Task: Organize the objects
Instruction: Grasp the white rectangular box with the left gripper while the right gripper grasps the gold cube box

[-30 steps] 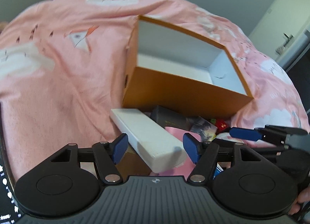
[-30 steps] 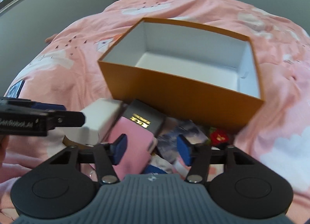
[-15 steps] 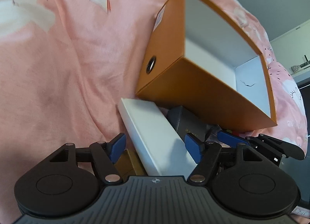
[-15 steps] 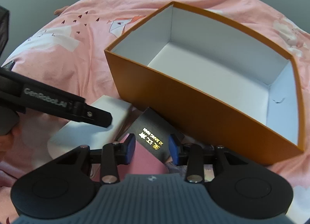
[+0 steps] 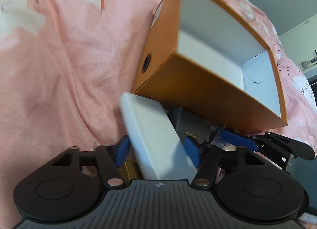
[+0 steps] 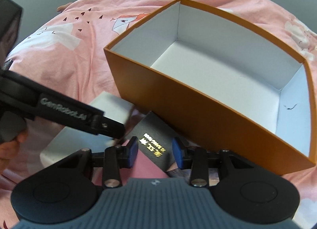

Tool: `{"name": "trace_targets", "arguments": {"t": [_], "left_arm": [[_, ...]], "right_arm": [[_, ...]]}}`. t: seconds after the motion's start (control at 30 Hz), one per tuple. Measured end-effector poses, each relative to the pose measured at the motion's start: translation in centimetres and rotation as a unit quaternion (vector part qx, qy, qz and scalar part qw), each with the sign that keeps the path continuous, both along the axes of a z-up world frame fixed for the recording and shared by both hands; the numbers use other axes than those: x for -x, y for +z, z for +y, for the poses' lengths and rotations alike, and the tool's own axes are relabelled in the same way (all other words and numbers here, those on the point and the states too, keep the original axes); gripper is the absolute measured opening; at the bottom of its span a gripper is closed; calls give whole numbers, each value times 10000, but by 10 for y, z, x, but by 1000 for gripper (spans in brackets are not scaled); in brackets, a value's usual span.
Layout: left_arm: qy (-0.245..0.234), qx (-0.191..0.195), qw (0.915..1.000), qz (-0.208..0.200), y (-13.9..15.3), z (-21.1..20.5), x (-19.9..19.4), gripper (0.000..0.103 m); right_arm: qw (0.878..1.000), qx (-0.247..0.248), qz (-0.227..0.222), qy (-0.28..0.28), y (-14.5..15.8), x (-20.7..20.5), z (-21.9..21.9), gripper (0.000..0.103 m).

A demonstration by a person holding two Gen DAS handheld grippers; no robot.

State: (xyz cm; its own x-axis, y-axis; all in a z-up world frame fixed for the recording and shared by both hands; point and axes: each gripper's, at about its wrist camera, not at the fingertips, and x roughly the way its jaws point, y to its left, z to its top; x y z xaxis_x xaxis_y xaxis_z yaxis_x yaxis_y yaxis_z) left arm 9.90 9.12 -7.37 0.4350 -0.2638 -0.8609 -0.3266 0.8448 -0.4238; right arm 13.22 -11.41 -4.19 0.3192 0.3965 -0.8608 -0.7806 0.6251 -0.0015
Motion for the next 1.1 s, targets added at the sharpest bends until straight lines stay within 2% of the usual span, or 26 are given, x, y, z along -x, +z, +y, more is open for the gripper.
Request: {"name": "trace_targets", "arguments": {"t": [0.03, 0.07, 0.2, 0.37, 0.57, 0.73, 0.9, 1.1], "left_arm": [[-46, -50, 9999, -81, 7, 1, 4, 46], [-101, -54, 9998, -141, 12, -2, 6, 46], [-250, -64, 9995, -196, 19, -11, 14, 46], [-272, 259, 9993, -85, 9, -17, 20, 43], [-241, 159, 9995, -143, 2, -18, 13, 43], [-332, 77, 9989, -317, 6, -17, 22, 41], [-388, -217, 9969, -648, 28, -13, 40, 33], [-565, -1068, 9887, -891, 54, -10, 52, 31]], "right_arm": [[10000, 3, -12, -10, 0, 0, -1, 40], [10000, 2, -6, -25, 1, 0, -2, 40], [10000, -34, 54, -41, 1, 2, -6, 40], [9998, -74, 193, -36, -4, 8, -11, 40], [9995, -108, 296, -91, -8, 11, -16, 40], [9995, -157, 275, -3, -3, 11, -18, 40], [9991, -170, 283, 264, 6, 10, -20, 40], [9931, -178, 676, 937, 10, 9, -8, 41]]}}
